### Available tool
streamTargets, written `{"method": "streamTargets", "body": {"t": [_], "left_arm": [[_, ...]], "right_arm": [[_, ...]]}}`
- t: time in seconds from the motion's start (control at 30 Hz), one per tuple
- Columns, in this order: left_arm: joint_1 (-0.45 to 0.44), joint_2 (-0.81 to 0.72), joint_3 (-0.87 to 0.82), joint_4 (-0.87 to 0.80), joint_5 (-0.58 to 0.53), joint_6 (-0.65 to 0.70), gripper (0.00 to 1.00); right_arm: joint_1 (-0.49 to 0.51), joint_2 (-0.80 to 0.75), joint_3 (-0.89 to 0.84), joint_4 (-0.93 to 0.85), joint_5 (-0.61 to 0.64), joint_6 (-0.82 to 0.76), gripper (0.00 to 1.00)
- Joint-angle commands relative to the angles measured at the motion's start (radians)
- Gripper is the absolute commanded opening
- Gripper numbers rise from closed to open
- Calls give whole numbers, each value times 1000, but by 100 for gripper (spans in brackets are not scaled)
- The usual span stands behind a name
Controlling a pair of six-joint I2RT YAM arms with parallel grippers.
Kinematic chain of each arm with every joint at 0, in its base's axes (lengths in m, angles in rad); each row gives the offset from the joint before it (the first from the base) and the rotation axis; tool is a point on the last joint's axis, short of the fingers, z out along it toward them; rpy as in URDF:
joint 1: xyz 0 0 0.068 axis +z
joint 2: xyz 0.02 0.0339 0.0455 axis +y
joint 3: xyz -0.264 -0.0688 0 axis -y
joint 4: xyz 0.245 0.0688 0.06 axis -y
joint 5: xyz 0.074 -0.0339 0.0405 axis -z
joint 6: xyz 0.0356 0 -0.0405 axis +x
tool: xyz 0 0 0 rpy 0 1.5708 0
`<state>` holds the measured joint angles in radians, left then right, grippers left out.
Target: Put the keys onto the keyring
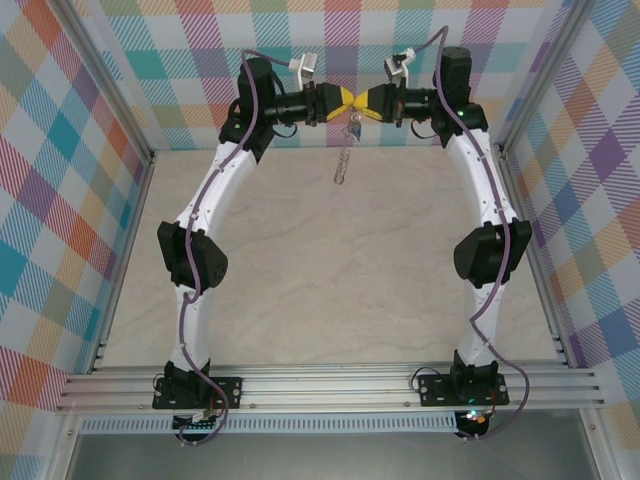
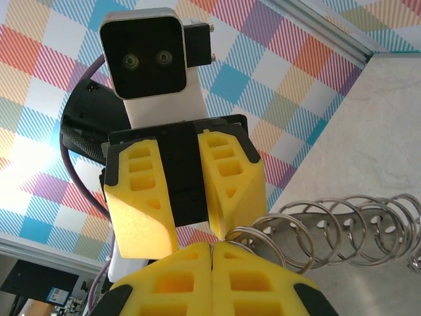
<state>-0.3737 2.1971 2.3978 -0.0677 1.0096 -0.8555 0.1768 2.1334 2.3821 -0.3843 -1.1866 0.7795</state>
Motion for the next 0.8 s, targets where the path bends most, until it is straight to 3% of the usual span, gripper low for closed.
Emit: {"method": "streamTargets", "body": {"t": [0.0, 0.27, 0.77], "left_arm": [[-13, -59, -4, 48, 44, -2, 26], [-21, -68, -23, 46, 67, 7, 15], [-40, -62, -17, 59, 78, 8, 18]], "right_arm": [[-2, 11, -11, 12, -2, -20, 0], [-2, 11, -21, 28, 3, -11, 0], [-2, 9, -29, 38, -1, -3, 0]]}}
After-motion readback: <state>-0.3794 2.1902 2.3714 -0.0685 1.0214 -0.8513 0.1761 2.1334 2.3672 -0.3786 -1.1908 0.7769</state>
